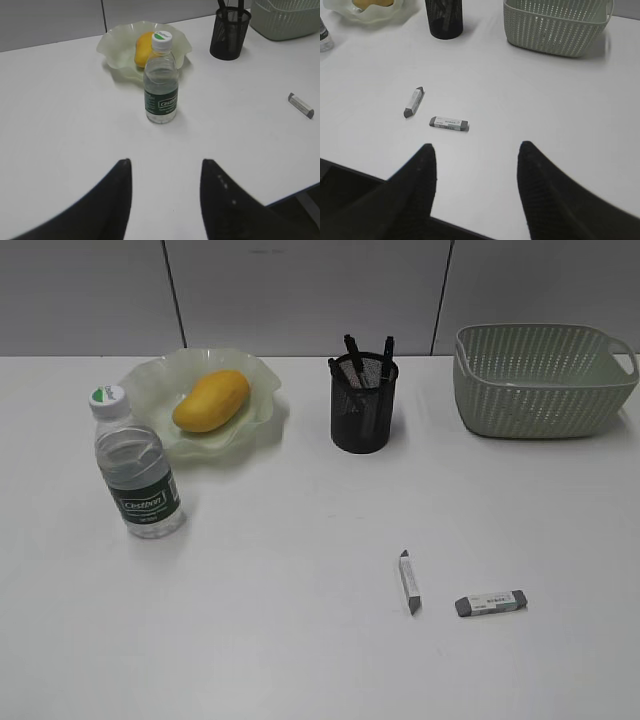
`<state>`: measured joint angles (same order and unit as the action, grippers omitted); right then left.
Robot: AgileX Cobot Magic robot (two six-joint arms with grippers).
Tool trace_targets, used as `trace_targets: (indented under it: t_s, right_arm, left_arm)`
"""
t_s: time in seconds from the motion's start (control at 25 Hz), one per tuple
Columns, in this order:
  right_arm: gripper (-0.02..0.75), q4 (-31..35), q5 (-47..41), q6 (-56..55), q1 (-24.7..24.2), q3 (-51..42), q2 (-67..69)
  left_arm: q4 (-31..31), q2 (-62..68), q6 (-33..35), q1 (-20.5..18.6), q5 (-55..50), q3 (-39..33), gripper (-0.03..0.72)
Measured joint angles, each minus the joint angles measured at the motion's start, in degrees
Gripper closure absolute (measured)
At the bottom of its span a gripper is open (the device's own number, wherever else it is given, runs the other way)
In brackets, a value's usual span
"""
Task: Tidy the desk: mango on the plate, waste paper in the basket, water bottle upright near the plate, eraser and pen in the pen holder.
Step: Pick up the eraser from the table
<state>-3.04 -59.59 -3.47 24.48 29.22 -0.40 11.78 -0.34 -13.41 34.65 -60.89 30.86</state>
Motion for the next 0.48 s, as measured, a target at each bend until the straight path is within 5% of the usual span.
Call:
trace_targets:
  t_s: [0.2, 0.48]
  right_arm:
    - [0.318, 1.43, 3.52, -1.32, 0.00, 2.73, 8.32]
    - [0.318, -0.89, 13.60, -0.71, 0.00, 7.16, 49.19]
  left_arm:
    - [-0.14, 0.00, 0.00, -4.20, 0.06, 0.00, 0.383]
    - [-0.14, 0.00, 0.04, -13.08, 0.06, 0.00, 0.436]
